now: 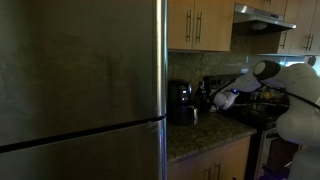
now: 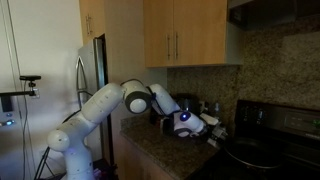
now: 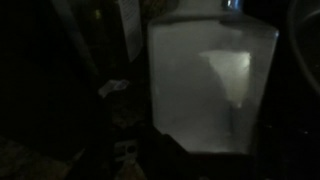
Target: Move the jar to the back of the counter
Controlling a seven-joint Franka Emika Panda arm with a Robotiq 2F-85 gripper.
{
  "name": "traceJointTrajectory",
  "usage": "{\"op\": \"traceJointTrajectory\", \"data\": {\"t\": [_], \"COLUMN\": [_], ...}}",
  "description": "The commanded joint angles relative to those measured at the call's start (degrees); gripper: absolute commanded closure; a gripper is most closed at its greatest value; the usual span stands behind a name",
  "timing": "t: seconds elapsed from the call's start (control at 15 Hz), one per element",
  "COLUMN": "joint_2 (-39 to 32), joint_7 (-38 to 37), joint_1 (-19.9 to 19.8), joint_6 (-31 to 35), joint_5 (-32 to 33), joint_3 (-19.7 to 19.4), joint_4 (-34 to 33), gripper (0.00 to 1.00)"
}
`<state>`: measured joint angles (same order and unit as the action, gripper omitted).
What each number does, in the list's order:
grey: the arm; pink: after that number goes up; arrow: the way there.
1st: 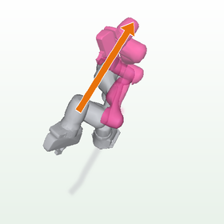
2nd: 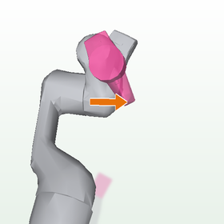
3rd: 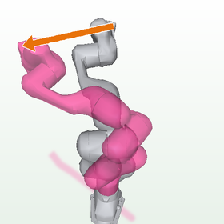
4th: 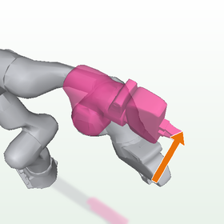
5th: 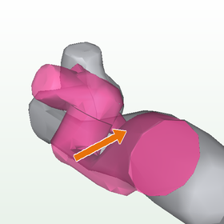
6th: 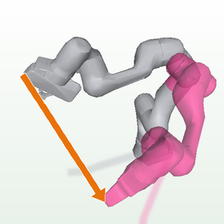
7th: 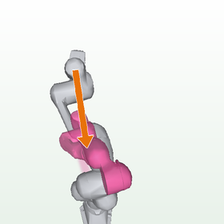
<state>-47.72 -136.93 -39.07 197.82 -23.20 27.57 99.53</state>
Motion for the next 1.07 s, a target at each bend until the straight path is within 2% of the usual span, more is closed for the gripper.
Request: {"op": "traceJointTrajectory", "data": {"t": [0.0, 0.07, 0.4, 0.6, 1.0], "joint_2": [-7.09, -8.34, -14.13, -13.22, -11.42], "joint_7": [0.20, -0.12, -0.41, -3.81, -7.43], "joint_1": [6.86, 11.23, 22.77, 28.64, 36.91], "joint_6": [0.87, 1.02, 0.57, 0.69, 0.55], "joint_5": [0.75, -1.38, -7.47, -12.44, -18.77], "joint_3": [-6.60, -9.95, -20.07, -26.40, -35.27], "joint_4": [-12.93, -15.33, -23.16, -20.70, -16.44], "gripper": [0.56, 0.56, 0.56, 0.56, 0.56]}}
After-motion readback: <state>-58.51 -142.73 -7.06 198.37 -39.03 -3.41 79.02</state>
